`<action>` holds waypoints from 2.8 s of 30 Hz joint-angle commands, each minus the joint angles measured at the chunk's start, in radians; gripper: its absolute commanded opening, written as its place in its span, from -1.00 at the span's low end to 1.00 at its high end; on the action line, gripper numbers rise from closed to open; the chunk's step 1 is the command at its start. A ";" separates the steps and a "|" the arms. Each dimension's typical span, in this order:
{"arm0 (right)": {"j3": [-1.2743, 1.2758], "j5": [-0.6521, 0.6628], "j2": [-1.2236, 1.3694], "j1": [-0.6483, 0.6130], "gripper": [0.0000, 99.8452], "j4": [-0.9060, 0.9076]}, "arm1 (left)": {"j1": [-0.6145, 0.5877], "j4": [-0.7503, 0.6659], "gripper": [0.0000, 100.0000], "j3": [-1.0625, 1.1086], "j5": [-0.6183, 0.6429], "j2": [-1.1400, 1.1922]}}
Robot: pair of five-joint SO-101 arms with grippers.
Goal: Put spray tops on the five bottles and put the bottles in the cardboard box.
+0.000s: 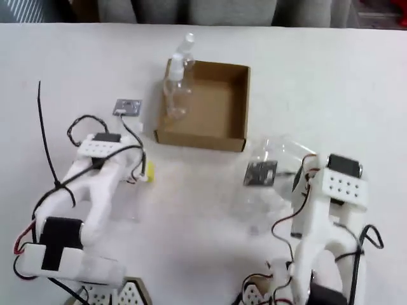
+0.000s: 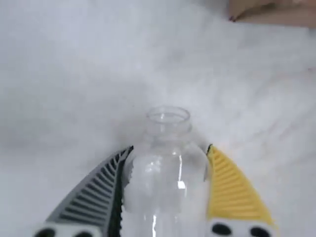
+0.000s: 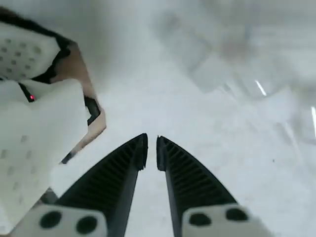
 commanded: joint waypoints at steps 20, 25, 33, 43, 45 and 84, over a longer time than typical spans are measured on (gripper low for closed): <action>0.637 0.176 -0.806 -0.188 -0.57 -0.266 | -0.053 -0.092 -0.95 -0.041 -0.012 -0.030; 0.677 0.176 -0.769 -0.242 -0.58 -0.292 | -0.053 -0.098 -0.95 -0.040 -0.014 -0.028; 0.649 0.170 -0.550 -0.265 -0.72 -0.418 | -0.056 -0.098 -0.95 -0.040 -0.014 -0.028; 0.500 0.121 -0.252 -0.202 -0.91 -0.526 | -0.054 -0.098 -0.95 -0.040 -0.014 -0.027; 0.465 0.052 -0.234 -0.185 -0.98 -0.549 | -0.053 -0.098 -0.95 -0.040 -0.014 -0.027; -0.074 -0.330 0.437 0.756 -0.60 -1.001 | -0.054 -0.097 -0.95 -0.037 -0.014 -0.027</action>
